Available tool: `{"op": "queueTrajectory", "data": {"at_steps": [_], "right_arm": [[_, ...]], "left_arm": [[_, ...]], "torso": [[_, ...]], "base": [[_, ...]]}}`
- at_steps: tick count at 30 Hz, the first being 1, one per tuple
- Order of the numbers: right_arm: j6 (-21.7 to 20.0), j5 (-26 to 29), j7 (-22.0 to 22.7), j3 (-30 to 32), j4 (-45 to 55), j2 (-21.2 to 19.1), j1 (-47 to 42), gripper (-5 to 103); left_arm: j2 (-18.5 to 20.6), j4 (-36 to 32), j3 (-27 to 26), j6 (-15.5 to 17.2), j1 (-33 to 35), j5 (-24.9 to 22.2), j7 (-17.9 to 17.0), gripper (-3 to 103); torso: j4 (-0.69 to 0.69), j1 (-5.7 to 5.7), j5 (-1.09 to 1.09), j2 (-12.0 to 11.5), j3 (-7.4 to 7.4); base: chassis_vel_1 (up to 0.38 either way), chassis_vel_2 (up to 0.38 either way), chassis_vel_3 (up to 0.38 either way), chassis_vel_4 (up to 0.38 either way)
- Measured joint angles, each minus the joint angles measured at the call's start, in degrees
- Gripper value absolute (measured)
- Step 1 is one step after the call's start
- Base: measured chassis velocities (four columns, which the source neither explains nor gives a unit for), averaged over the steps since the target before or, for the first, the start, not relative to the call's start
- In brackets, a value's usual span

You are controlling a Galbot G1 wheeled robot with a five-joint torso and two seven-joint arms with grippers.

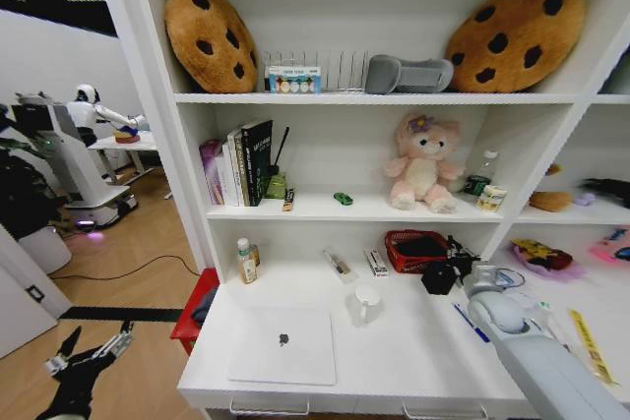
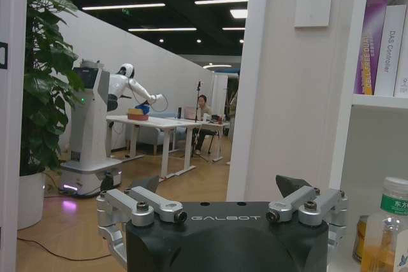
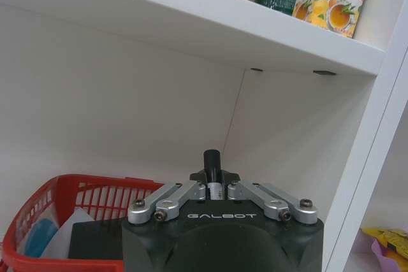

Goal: Organize the objects on the table.

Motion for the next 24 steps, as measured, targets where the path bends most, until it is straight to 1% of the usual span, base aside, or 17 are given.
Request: {"op": "queueTrajectory", "data": {"at_steps": [4,7,15,21,24], "right_arm": [[-0.02,0.91,-0.11,-1.49,-3.09,0.10,3.19,10],[0.42,1.91,-0.94,-4.78,-7.42,0.38,7.22,10],[1.22,2.60,-1.46,-7.88,-10.15,2.02,10.58,10],[2.04,2.27,-1.66,-8.07,-10.88,1.98,10.95,10],[3.03,1.82,-2.29,-7.26,-10.76,1.52,9.77,10]], "left_arm": [[0.00,0.00,0.00,0.00,0.00,0.00,0.00,100],[0.00,0.00,0.00,0.00,0.00,0.00,0.00,100],[0.00,0.00,0.00,0.00,0.00,0.00,0.00,100],[0.00,0.00,0.00,0.00,0.00,0.00,0.00,100],[0.00,0.00,0.00,0.00,0.00,0.00,0.00,100]], "torso": [[0.00,0.00,-0.01,0.00,0.00],[0.00,0.00,-0.01,0.00,0.00],[0.00,-0.01,-0.01,0.00,0.00],[0.00,-0.01,-0.01,0.00,0.00],[0.00,-0.01,-0.01,0.01,0.00]], "base": [[0.000,0.000,0.000,0.000],[0.000,0.000,0.000,0.000],[0.000,0.000,0.000,0.000],[0.000,0.000,0.000,0.000],[0.000,0.000,0.000,0.000]]}}
